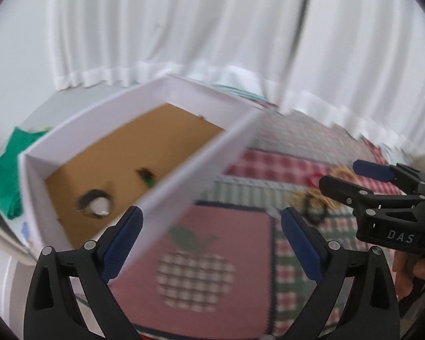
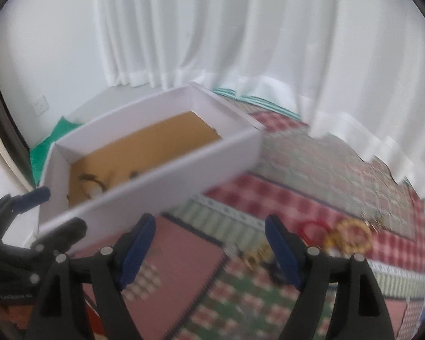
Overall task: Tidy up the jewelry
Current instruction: 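Move both tools back over the jewelry pile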
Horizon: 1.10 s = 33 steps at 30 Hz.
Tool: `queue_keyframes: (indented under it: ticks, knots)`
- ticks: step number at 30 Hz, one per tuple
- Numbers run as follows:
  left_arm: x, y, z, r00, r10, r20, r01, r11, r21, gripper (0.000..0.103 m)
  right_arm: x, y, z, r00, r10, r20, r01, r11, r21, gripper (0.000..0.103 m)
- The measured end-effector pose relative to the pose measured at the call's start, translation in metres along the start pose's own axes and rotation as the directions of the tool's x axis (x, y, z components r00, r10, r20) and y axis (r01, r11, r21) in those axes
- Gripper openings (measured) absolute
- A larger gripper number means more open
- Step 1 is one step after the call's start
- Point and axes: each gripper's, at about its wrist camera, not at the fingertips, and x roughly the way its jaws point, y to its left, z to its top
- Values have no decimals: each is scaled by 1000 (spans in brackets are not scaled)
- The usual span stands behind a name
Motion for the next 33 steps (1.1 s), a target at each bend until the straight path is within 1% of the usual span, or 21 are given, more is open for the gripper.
queue_keyframes:
  ticks: [2, 4, 6, 9, 11, 12, 13, 14, 17, 18, 20, 24, 29, 33]
  knots:
    - [5, -15, -9, 999, -29, -23, 29, 999, 21, 98, -9, -11, -16, 1000, -22, -6, 22, 1000, 16, 81]
    - [13, -31, -23, 996, -54, -64, 58, 997, 52, 98, -20, -25, -35, 999, -38, -13, 38, 999, 39, 81]
    - [17, -42, -36, 994, -60, -96, 68, 995, 75, 98, -29, -34, -50, 999, -54, -8, 54, 997, 56, 81]
    - [19, -50, -55, 989, -74, -132, 89, 990, 111, 98, -48, -54, -82, 995, -95, 4, 95, 992, 89, 81]
    - [19, -55, -66, 988, -51, -142, 74, 984, 163, 100, -61, -70, -108, 991, -137, 2, 136, 983, 122, 81]
    - [20, -58, -71, 991, -16, -136, 42, 981, 190, 100, -65, -76, -119, 988, -157, -4, 156, 978, 135, 81]
    - [21, -58, -74, 991, -1, -135, 29, 979, 203, 100, -69, -82, -131, 984, -178, -15, 178, 973, 149, 81]
    - [20, -59, -76, 990, 0, -138, 29, 978, 208, 100, -72, -89, -143, 980, -198, -32, 200, 965, 168, 81]
    - [22, -57, -80, 985, -50, -164, 82, 977, 195, 100, -78, -103, -168, 975, -213, -65, 222, 951, 213, 81]
    - [21, -56, -80, 983, -80, -166, 110, 977, 180, 100, -80, -105, -173, 974, -215, -74, 226, 949, 221, 81]
    - [22, -56, -79, 980, -105, -167, 133, 977, 165, 100, -82, -107, -181, 973, -217, -83, 230, 944, 235, 81]
    - [21, -65, -77, 984, -85, -158, 115, 974, 195, 100, -81, -107, -188, 979, -184, -91, 202, 944, 261, 81]
    - [23, -71, -77, 979, -95, -178, 132, 969, 208, 100, -78, -102, -185, 985, -151, -85, 168, 953, 254, 81]
    - [28, -73, -76, 977, -96, -191, 135, 970, 204, 100, -76, -105, -185, 988, -134, -80, 151, 952, 267, 81]
